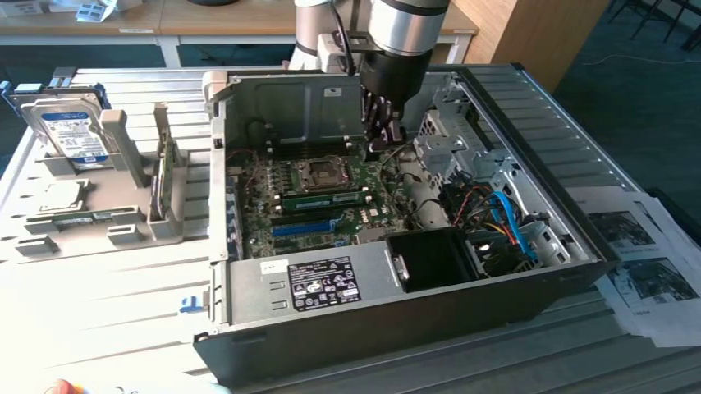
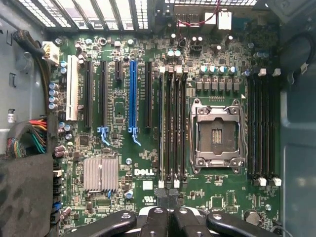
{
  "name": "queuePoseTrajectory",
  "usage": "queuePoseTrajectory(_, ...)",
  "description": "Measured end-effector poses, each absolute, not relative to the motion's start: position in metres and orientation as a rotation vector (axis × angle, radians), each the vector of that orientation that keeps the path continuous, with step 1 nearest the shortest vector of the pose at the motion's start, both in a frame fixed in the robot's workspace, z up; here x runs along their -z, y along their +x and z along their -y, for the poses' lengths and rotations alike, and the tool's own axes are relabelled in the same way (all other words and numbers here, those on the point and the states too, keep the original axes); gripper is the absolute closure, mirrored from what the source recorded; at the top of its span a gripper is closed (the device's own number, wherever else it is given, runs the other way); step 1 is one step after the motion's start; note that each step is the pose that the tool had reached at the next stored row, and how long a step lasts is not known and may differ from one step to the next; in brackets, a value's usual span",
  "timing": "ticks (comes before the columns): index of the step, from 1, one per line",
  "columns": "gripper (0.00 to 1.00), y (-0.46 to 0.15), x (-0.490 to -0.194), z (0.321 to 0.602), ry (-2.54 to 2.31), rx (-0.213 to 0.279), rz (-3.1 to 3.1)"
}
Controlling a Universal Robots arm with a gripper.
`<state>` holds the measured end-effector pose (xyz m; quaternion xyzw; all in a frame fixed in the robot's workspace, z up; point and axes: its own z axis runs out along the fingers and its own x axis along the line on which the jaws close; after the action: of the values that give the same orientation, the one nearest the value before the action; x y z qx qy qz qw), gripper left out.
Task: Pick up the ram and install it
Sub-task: 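Press down the ram until it locks into place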
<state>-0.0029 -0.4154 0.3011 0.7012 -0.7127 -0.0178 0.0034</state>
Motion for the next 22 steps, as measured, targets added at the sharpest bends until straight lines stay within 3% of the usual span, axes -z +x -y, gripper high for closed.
queuePoseTrajectory(22,0.9,-0.0028,-0.2955,0.4154,2.198,0.056,2.234)
